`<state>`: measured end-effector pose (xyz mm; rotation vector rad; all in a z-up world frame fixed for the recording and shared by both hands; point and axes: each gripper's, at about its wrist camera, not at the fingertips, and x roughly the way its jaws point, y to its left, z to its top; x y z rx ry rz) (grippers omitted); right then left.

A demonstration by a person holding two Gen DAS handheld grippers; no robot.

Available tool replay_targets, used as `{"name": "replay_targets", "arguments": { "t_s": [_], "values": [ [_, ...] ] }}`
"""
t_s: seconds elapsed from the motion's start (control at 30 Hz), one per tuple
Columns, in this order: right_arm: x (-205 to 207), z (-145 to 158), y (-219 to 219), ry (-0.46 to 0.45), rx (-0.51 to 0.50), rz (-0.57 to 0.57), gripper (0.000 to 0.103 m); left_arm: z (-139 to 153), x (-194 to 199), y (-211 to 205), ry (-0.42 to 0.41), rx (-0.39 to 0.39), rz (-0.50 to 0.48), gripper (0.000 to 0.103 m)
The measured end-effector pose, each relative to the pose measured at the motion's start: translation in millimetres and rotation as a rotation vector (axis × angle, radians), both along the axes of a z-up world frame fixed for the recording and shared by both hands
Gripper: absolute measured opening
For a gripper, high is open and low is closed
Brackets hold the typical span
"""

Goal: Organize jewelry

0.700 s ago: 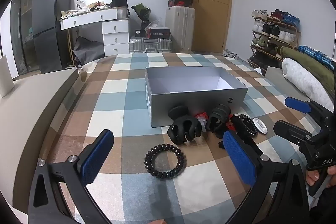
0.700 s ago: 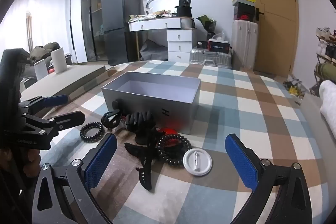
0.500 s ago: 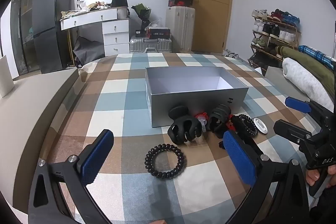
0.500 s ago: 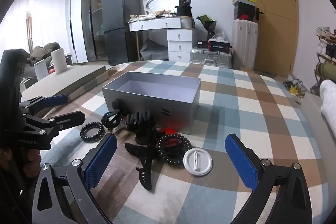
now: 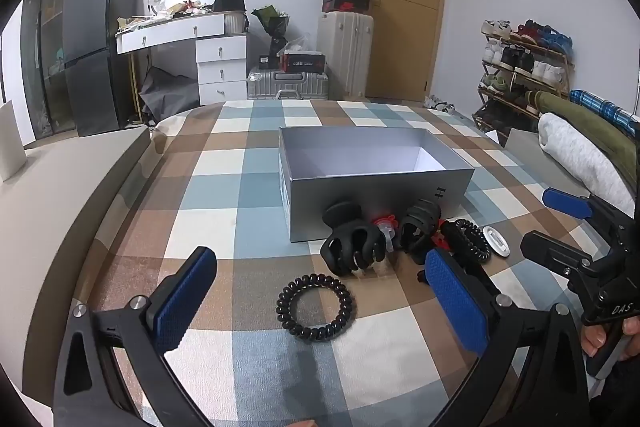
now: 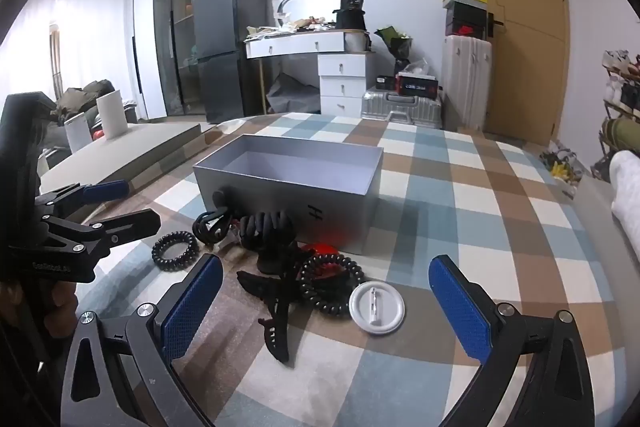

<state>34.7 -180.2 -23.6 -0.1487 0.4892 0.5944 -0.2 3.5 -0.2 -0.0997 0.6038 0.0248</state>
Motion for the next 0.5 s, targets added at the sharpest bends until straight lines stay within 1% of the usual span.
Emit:
{"name": "replay_targets", "arguments": {
  "t_s": [0.5],
  "values": [
    [0.2,0.5,0.8,0.001,-0.002,-0.001,0.103,-0.2,0.6,-0.1,0.001,-0.002,-0.001,0.102]
  ]
}}
